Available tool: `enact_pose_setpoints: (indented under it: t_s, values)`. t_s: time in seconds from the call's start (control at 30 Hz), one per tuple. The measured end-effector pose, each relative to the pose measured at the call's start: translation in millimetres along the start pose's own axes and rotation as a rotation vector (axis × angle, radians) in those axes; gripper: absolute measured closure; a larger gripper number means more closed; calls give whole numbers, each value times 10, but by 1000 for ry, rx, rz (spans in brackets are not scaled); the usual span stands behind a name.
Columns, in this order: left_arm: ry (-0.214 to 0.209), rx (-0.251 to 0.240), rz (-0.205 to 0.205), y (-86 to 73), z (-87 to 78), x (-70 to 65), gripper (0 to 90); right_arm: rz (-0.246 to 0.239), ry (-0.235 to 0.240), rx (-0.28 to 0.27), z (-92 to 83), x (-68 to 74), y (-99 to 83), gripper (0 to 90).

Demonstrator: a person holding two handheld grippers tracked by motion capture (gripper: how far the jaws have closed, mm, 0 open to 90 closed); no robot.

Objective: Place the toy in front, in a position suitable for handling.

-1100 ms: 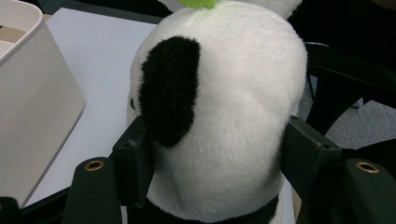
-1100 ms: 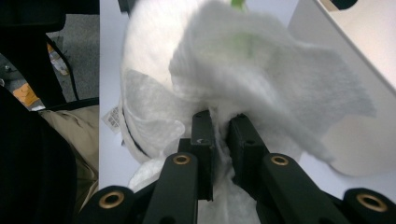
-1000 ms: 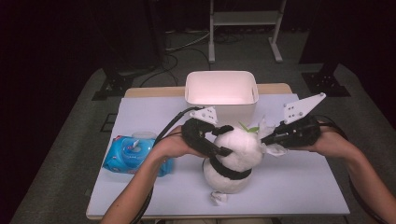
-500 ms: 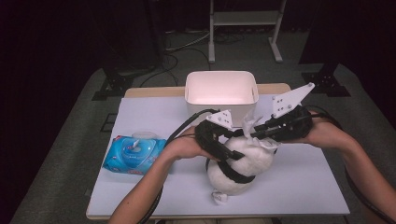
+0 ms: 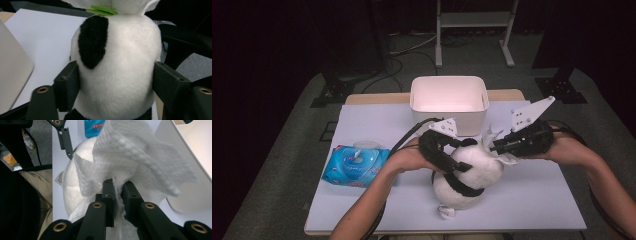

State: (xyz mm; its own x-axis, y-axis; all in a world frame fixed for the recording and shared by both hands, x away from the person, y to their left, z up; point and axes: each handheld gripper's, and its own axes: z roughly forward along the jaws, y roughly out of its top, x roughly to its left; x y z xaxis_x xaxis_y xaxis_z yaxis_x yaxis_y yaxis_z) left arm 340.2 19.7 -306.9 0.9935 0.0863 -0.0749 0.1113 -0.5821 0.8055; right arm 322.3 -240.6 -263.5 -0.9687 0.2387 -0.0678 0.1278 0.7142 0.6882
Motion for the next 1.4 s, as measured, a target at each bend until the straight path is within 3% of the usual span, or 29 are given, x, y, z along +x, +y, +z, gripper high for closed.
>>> enact_pose_setpoints:
  t_s: [0.3,0.37,0.47,0.63,0.8,1.0,1.4]
  values:
    - [-11,7,-38,-132,-21,42,192,2,-1,4,17,7,-41,806]
    - [-13,26,-33,-169,-6,49,179,12,-1,8,17,5,-54,807]
    - [-34,18,-62,-271,62,55,165,14,0,11,13,4,-80,807]
    - [-49,15,-64,-313,119,59,162,15,0,20,11,9,-111,806]
    - [-67,7,-61,-300,144,63,289,12,0,27,12,6,-135,806]
    - [-65,-1,-49,-300,154,70,370,21,1,27,18,-2,-165,807]
    - [-50,34,-25,-189,44,91,410,15,-12,-27,-26,-8,-145,807]
